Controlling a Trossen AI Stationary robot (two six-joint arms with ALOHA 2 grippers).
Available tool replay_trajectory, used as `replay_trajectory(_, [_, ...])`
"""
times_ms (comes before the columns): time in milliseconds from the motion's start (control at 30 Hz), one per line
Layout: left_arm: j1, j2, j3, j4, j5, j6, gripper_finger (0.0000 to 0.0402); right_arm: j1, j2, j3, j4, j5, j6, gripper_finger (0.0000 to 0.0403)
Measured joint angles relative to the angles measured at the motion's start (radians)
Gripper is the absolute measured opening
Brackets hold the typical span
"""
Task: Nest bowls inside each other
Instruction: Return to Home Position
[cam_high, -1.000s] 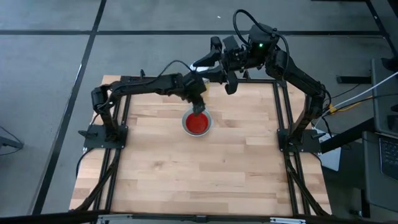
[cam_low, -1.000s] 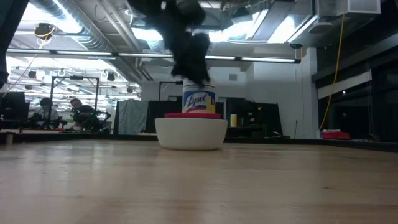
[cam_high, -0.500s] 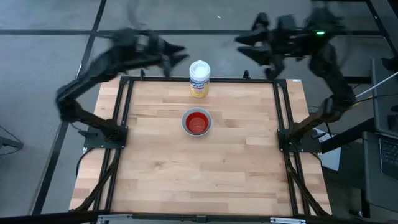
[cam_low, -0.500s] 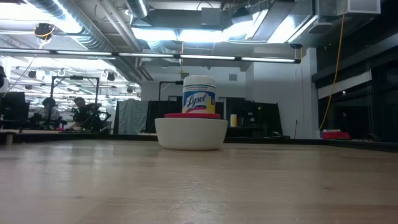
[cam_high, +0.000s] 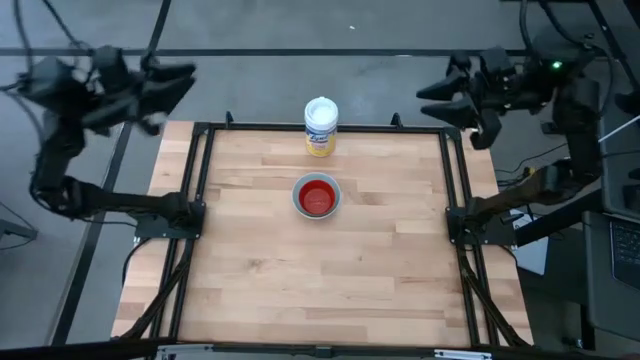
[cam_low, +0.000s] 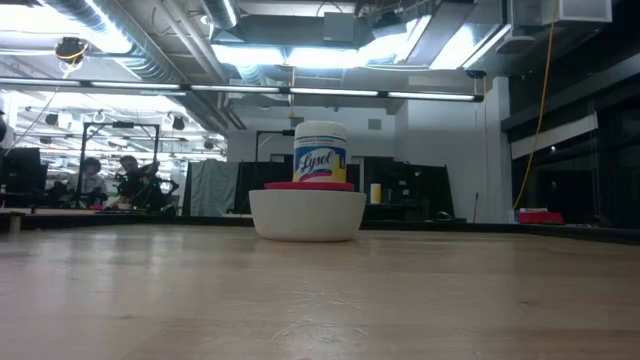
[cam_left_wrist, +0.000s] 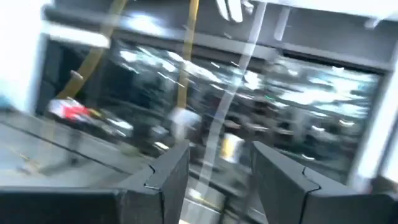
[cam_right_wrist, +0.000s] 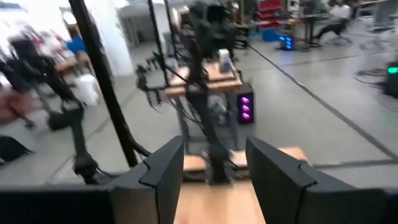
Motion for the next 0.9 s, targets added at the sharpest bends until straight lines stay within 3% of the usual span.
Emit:
replay_trajectory(133, [0.000,-0.089,0.000,-0.112,0.256,0.116,0.0166,0.003,-0.054,0.000,-0.134,0.090,-0.110,0.0184])
replay_trajectory(200, [-0.001,-0.141,-0.001,-0.167,0.303,0.138,0.0166,0.016,-0.092,-0.001,-0.198,0.181,-0.133,0.0188])
replay_trajectory(267, [0.000,-0.192,-0.011,-0.222,0.302,0.145,0.0166,0.031,-0.130,-0.013,-0.251,0.254,-0.155,0.0192])
replay_trajectory(367, [0.002,-0.283,-0.059,-0.340,0.294,0.217,0.0166,0.047,-0.195,-0.077,-0.251,0.242,-0.213,0.0196])
replay_trajectory(467, [0.002,-0.400,-0.137,-0.382,0.227,0.187,0.0164,0.049,-0.280,-0.174,-0.232,0.243,-0.220,0.0200])
replay_trajectory(767, [0.029,-0.925,-0.425,-0.420,0.175,0.057,0.0165,0.048,-0.728,-0.645,-0.086,0.360,-0.188,0.0211])
replay_trajectory(833, [0.058,-0.942,-0.462,-0.480,0.191,0.030,0.0164,0.047,-0.826,-0.762,-0.051,0.370,-0.153,0.0213])
replay_trajectory(900, [0.078,-0.911,-0.424,-0.655,0.173,0.026,0.0163,0.048,-0.927,-0.868,-0.013,0.375,-0.131,0.0215])
